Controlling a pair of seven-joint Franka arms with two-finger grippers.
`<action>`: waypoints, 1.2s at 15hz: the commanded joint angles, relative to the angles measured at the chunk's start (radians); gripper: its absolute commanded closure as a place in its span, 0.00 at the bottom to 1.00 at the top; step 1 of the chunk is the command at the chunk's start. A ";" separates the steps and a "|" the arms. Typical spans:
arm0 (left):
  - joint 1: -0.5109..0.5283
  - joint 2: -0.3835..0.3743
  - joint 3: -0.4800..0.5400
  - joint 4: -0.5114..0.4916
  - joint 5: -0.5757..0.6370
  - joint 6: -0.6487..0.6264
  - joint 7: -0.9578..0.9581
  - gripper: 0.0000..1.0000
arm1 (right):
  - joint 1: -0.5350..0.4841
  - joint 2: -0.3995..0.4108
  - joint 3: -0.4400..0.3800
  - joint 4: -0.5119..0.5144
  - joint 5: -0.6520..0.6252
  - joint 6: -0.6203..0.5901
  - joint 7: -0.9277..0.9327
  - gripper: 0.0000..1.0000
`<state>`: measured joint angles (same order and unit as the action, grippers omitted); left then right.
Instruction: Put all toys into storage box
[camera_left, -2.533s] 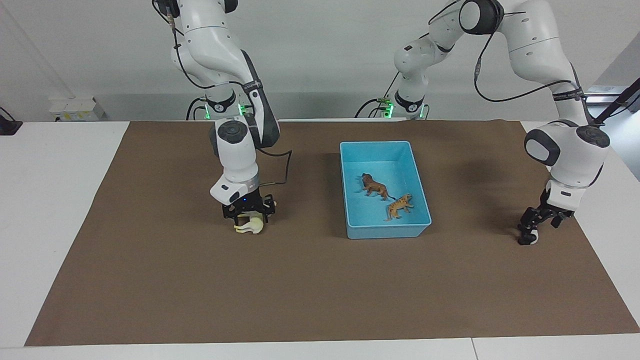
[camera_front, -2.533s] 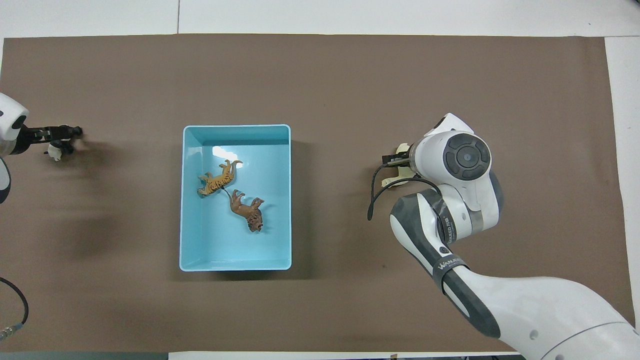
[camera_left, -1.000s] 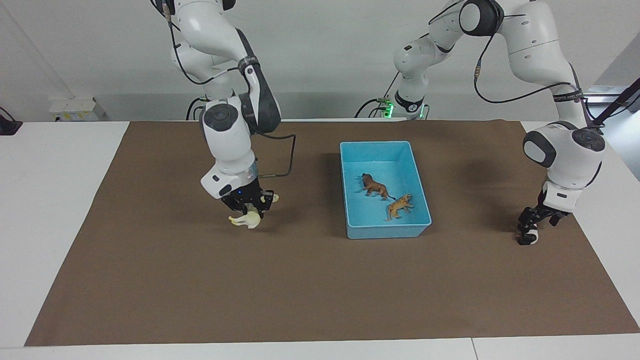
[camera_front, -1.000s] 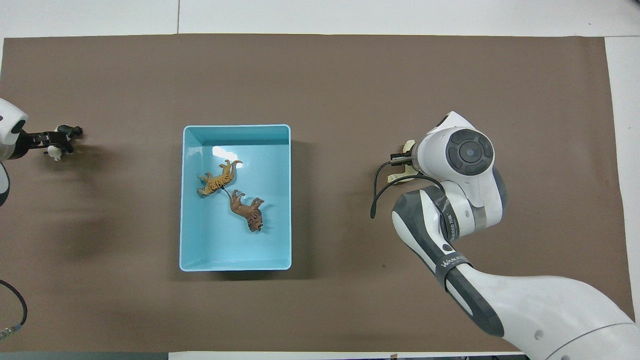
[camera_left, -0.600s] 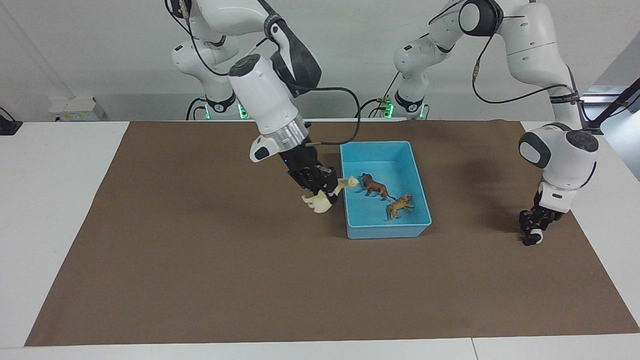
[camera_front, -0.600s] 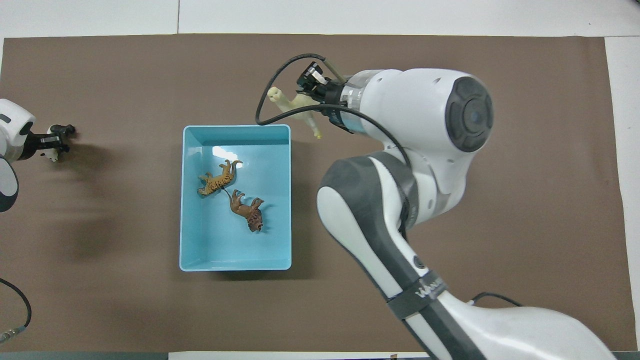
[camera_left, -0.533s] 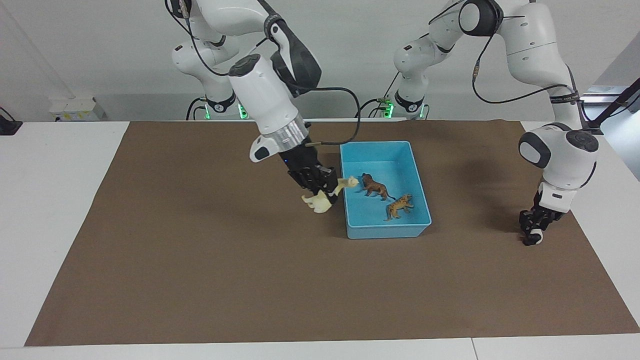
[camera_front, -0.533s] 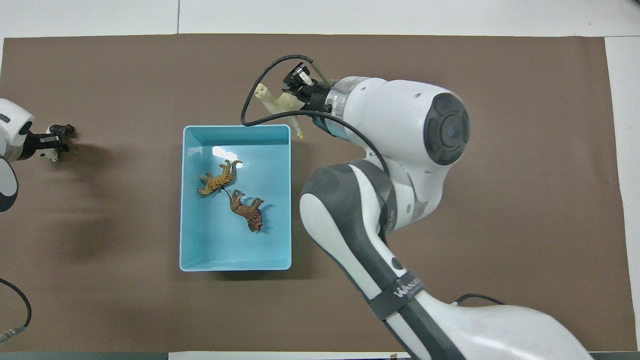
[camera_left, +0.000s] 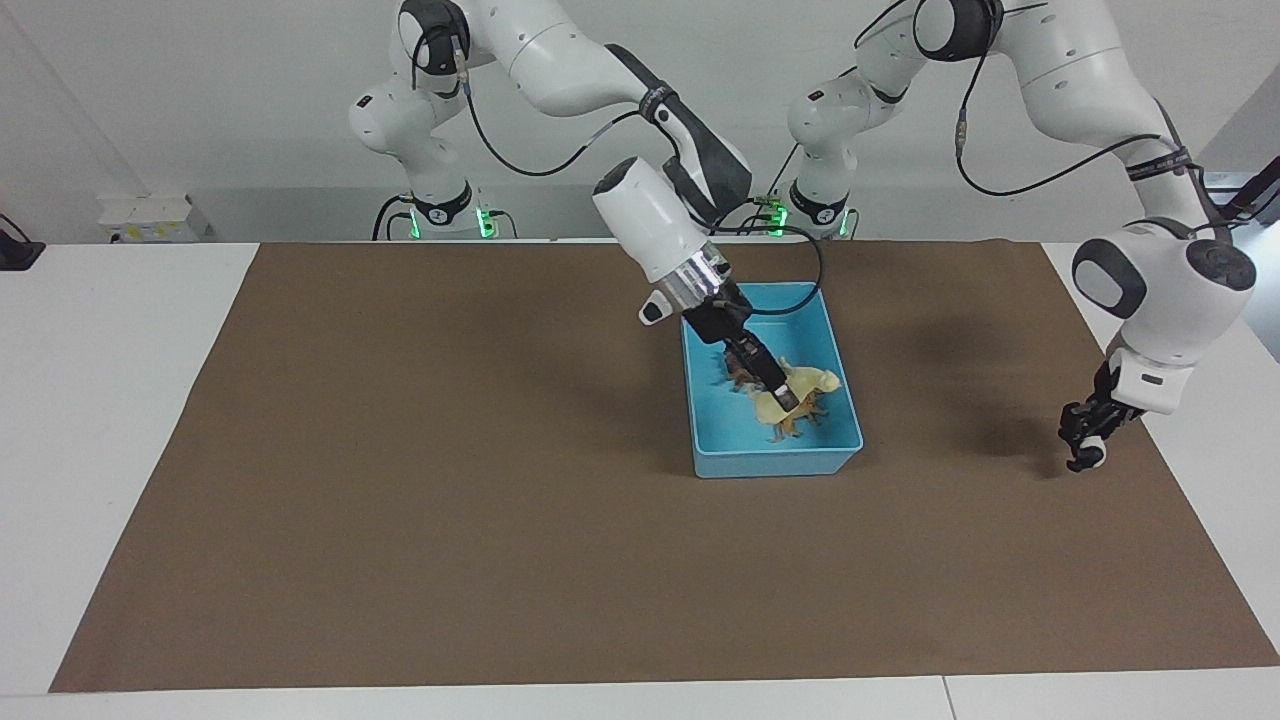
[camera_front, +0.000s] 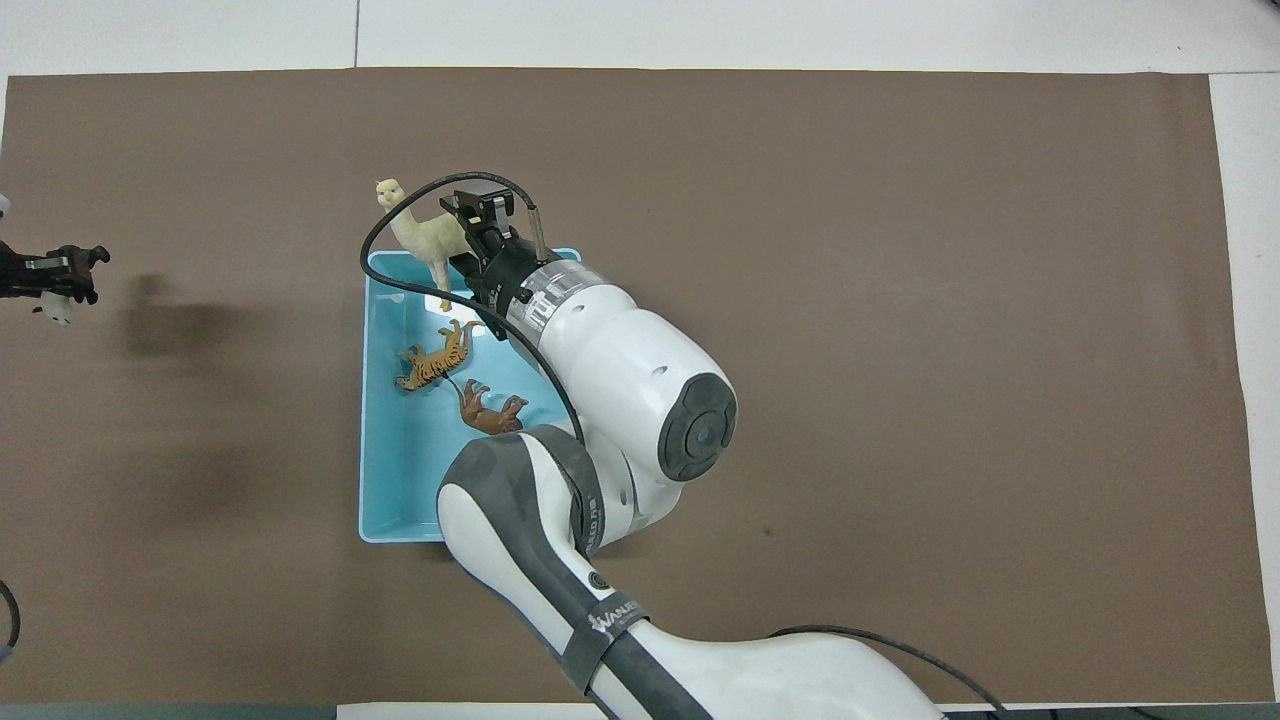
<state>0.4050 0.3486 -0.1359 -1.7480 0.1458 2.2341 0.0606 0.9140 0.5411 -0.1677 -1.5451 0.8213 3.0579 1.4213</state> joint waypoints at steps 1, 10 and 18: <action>-0.046 -0.086 -0.001 0.042 -0.046 -0.167 -0.065 1.00 | -0.004 0.000 -0.010 -0.003 0.018 -0.006 0.062 0.00; -0.493 -0.241 -0.002 0.025 -0.049 -0.387 -0.808 1.00 | -0.095 -0.176 -0.249 -0.007 -0.224 -0.724 -0.262 0.00; -0.716 -0.298 -0.008 -0.071 -0.049 -0.396 -1.035 0.62 | -0.256 -0.297 -0.263 -0.009 -0.761 -1.146 -0.928 0.00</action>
<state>-0.3018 0.0923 -0.1610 -1.7831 0.1035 1.8515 -0.9716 0.6740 0.2726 -0.4353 -1.5370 0.1708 1.9636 0.6343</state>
